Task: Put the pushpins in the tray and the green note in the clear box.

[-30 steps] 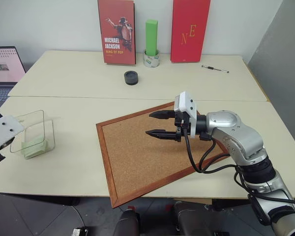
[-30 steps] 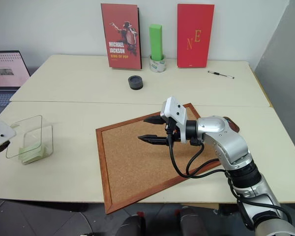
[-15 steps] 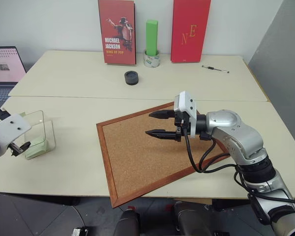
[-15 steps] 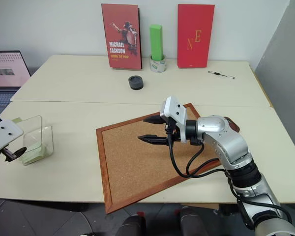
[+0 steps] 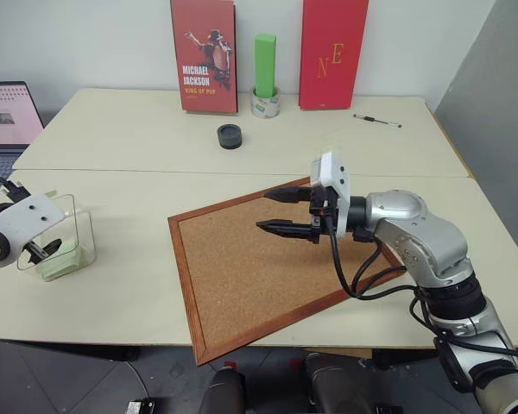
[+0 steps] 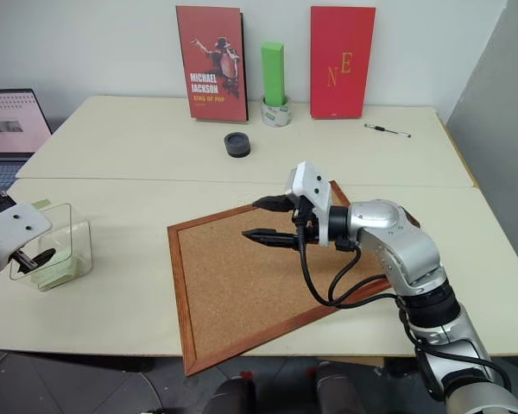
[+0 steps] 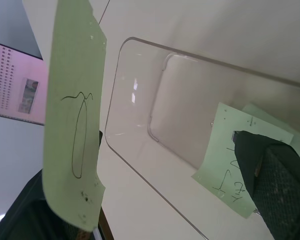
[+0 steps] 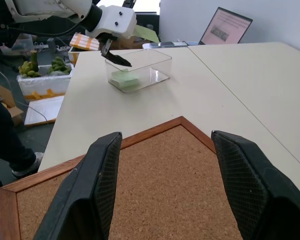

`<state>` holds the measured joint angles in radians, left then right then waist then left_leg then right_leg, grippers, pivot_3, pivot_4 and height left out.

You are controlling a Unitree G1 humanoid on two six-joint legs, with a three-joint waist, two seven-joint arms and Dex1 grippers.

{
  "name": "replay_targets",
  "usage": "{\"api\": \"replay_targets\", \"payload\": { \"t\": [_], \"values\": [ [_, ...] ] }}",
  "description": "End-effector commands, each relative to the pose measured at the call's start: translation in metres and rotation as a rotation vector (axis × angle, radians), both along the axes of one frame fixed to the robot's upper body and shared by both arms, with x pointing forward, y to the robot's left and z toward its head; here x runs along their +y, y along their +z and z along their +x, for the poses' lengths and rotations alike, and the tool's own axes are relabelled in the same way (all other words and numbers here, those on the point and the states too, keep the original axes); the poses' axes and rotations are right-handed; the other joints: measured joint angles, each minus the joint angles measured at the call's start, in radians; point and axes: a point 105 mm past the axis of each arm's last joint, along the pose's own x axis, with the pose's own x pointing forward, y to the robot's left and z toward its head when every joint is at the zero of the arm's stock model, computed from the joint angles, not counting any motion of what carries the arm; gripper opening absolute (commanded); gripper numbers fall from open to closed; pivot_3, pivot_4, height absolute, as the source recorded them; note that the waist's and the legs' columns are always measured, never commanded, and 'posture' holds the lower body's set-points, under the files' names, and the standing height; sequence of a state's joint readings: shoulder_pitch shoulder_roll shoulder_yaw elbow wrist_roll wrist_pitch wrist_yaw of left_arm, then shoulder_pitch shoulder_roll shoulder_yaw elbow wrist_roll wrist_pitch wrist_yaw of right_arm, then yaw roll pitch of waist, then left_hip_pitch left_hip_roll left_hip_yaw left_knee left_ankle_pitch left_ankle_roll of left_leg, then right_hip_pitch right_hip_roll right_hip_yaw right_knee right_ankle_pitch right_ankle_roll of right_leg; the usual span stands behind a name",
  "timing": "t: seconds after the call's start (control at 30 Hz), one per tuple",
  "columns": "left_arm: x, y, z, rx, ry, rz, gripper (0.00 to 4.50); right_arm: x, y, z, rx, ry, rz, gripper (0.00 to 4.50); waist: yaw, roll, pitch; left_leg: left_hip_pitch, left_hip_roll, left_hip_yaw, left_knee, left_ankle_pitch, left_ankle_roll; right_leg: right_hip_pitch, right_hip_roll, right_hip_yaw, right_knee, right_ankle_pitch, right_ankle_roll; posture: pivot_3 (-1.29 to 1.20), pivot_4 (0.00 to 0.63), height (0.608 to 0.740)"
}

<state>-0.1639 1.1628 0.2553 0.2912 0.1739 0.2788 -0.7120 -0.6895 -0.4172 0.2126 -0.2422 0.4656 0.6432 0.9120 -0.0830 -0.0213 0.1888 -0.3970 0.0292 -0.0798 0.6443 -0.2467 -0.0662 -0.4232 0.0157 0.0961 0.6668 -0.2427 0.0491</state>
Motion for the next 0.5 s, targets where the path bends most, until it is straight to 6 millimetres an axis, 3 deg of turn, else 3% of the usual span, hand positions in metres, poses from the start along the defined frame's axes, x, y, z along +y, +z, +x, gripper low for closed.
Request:
{"api": "replay_targets", "payload": {
  "t": [0.03, 0.5],
  "values": [
    [0.006, 0.026, -0.006, -0.057, 0.027, -0.085, 4.48, -0.001, 0.019, -0.007, -0.05, 0.018, 0.042, 3.03, 0.0, 0.0, 0.0, 0.0, 0.0, 0.0, 0.0, 0.0, 0.0, 0.0, 0.0, 0.0, 0.0, 0.0, 0.0, 0.0, 0.15, 0.74],
    [-0.006, 0.01, -0.024, 0.1, -0.053, -0.292, 4.48, -0.003, 0.026, -0.006, -0.038, 0.008, 0.065, 3.03, 0.0, 0.0, 0.0, 0.0, 0.0, 0.0, 0.0, 0.0, 0.0, 0.0, 0.0, 0.0, 0.0, 0.0, 0.0, 0.0, 0.15, 0.74]
  ]
}}
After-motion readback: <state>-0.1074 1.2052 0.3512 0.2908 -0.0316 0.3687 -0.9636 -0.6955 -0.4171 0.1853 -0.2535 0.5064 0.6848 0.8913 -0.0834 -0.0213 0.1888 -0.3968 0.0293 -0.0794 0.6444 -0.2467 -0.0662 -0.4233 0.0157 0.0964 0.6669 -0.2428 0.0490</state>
